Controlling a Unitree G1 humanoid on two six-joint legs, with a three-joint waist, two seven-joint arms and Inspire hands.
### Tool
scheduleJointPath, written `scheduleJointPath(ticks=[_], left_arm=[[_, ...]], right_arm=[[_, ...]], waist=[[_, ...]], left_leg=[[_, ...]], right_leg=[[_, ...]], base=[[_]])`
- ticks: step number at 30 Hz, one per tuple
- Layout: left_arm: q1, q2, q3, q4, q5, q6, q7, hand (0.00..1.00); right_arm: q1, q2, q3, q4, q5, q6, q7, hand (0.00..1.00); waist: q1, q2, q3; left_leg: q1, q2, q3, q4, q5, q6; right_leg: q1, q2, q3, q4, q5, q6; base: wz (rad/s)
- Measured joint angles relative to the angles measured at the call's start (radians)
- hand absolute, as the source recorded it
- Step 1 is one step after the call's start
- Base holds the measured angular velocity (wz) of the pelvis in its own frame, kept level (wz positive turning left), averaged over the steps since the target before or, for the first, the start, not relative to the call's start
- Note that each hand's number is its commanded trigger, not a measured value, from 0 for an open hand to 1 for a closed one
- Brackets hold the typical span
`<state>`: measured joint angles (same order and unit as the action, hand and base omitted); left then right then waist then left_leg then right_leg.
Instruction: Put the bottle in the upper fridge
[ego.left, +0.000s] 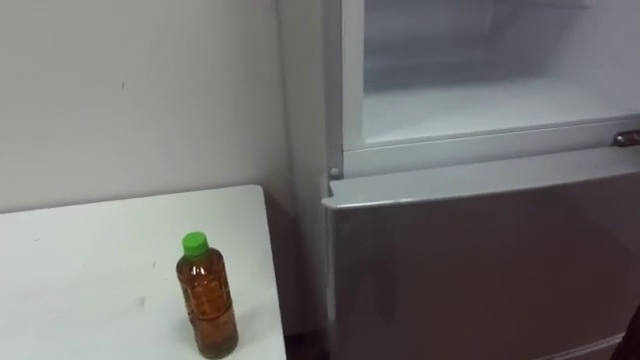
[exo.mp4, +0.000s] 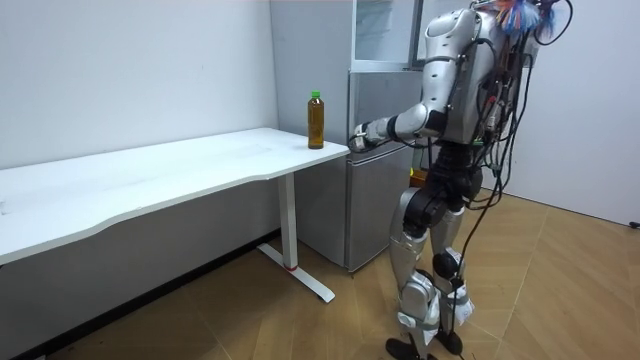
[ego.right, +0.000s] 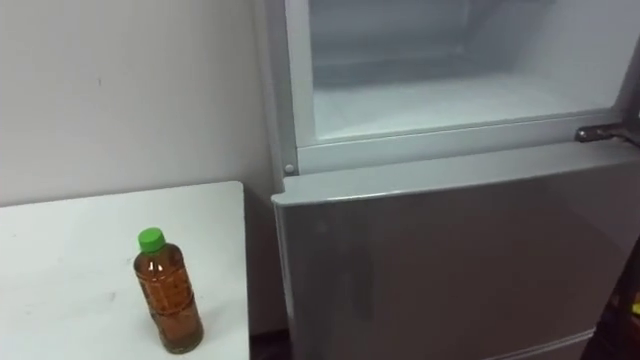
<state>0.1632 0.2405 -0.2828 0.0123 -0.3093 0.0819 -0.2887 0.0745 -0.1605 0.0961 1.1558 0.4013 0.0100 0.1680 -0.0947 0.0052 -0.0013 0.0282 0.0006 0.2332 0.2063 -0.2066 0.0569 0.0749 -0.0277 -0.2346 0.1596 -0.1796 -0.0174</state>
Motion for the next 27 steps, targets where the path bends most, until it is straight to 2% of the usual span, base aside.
scheduleJointPath(ticks=[2, 5, 6, 8, 10, 11, 13, 14, 16, 20, 22, 24, 26, 27], left_arm=[[0.009, -0.005, 0.017, 0.019, 0.001, -0.011, 0.004, 0.0], [0.009, -0.019, 0.038, 0.114, 0.018, -0.049, 0.019, 0.0], [0.009, -0.026, 0.043, 0.151, 0.029, -0.085, 0.024, 0.0], [0.006, -0.031, 0.043, 0.188, 0.052, -0.123, 0.038, 0.0], [0.002, -0.035, 0.044, 0.242, 0.09, -0.181, 0.052, 0.0], [0.002, -0.037, 0.044, 0.257, 0.096, -0.197, 0.058, 0.0], [-0.005, -0.048, 0.049, 0.325, 0.129, -0.262, 0.073, 0.0], [-0.01, -0.054, 0.05, 0.347, 0.13, -0.279, 0.079, 0.0], [-0.02, -0.087, 0.06, 0.428, 0.13, -0.341, 0.086, 0.0], [-0.02, -0.114, 0.079, 0.476, 0.13, -0.385, 0.09, 0.0], [-0.021, -0.132, 0.097, 0.527, 0.124, -0.432, 0.09, 0.0], [-0.021, -0.148, 0.117, 0.545, 0.107, -0.441, 0.09, 0.0], [-0.019, -0.151, 0.133, 0.56, 0.058, -0.441, 0.09, 0.0], [-0.016, -0.151, 0.164, 0.59, 0.055, -0.437, 0.094, 0.0]], right_arm=[[0.01, 0.0, 0.0, -0.01, 0.0, -0.007, 0.008, 0.0], [0.023, 0.0, -0.001, -0.027, 0.0, -0.012, 0.03, 0.0], [0.024, 0.0, 0.0, -0.026, -0.001, -0.012, 0.032, 0.0], [0.023, -0.003, 0.0, -0.026, -0.008, -0.013, 0.035, 0.0], [0.026, -0.004, 0.0, -0.028, -0.017, -0.017, 0.043, 0.0], [0.025, -0.004, 0.0, -0.028, -0.02, -0.017, 0.044, 0.0], [0.028, -0.004, 0.0, -0.026, -0.031, -0.019, 0.045, 0.0], [0.029, -0.004, 0.0, -0.024, -0.033, -0.021, 0.045, 0.0], [0.043, -0.004, 0.0, -0.02, -0.044, -0.032, 0.044, 0.0], [0.062, -0.003, -0.002, -0.026, -0.052, -0.044, 0.038, 0.0], [0.067, -0.002, -0.003, -0.019, -0.056, -0.044, 0.022, 0.0], [0.068, -0.001, -0.011, -0.013, -0.057, -0.044, 0.007, 0.0], [0.068, 0.0, -0.031, -0.011, -0.057, -0.044, -0.007, 0.0], [0.07, 0.001, -0.052, -0.01, -0.062, -0.044, -0.016, 0.0]], waist=[[0.008, -0.004, 0.0029], [0.017, -0.003, 0.0026], [0.019, -0.004, 0.0044], [0.02, -0.005, 0.0042], [0.022, -0.007, 0.0035], [0.022, -0.008, 0.0031], [0.031, -0.009, 0.0019], [0.033, -0.009, 0.002], [0.049, -0.014, -0.0005], [0.062, -0.023, -0.007], [0.071, -0.028, -0.01], [0.073, -0.028, -0.0104], [0.074, -0.028, -0.0111], [0.075, -0.028, -0.0111]], left_leg=[[0.002, 0.0, -0.003, 0.0, 0.0, 0.0], [0.005, -0.002, -0.014, -0.002, 0.0, 0.0], [0.011, -0.004, -0.019, -0.004, 0.0, -0.001], [0.018, -0.007, -0.021, -0.011, 0.0, -0.001], [0.028, -0.007, -0.02, -0.015, 0.0, -0.001], [0.032, -0.007, -0.019, -0.018, 0.001, -0.002], [0.039, -0.008, -0.018, -0.016, 0.002, -0.003], [0.042, -0.008, -0.018, -0.016, 0.002, -0.004], [0.06, -0.011, -0.018, -0.024, 0.002, -0.004], [0.071, -0.012, -0.019, -0.035, 0.003, -0.005], [0.071, -0.012, -0.02, -0.039, 0.004, -0.006], [0.072, -0.012, -0.019, -0.04, 0.004, -0.006], [0.073, -0.012, -0.019, -0.041, 0.003, -0.006], [0.074, -0.012, -0.019, -0.041, 0.004, -0.007]], right_leg=[[0.009, 0.0, -0.001, 0.0, 0.0, 0.0], [0.019, 0.0, -0.014, -0.005, 0.0, 0.0], [0.024, -0.001, -0.015, -0.007, -0.001, 0.001], [0.03, -0.002, -0.015, -0.008, -0.006, 0.002], [0.032, -0.004, -0.014, -0.007, -0.011, 0.001], [0.032, -0.003, -0.014, -0.007, -0.011, 0.001], [0.034, -0.003, -0.011, -0.006, -0.011, 0.001], [0.038, -0.003, -0.012, -0.006, -0.011, 0.001], [0.052, -0.004, -0.008, -0.005, -0.017, 0.002], [0.054, -0.004, -0.008, -0.006, -0.018, 0.001], [0.054, -0.003, -0.009, -0.007, -0.018, 0.001], [0.055, -0.004, -0.012, -0.008, -0.018, 0.001], [0.056, -0.003, -0.012, -0.008, -0.018, 0.001], [0.058, -0.002, -0.012, -0.008, -0.018, 0.001]], base=[[0.07], [0.1], [0.1], [0.04], [-0.02], [-0.1], [-0.07], [0.0], [-0.04], [-0.07], [-0.09], [-0.04], [-0.03], [0.0]])
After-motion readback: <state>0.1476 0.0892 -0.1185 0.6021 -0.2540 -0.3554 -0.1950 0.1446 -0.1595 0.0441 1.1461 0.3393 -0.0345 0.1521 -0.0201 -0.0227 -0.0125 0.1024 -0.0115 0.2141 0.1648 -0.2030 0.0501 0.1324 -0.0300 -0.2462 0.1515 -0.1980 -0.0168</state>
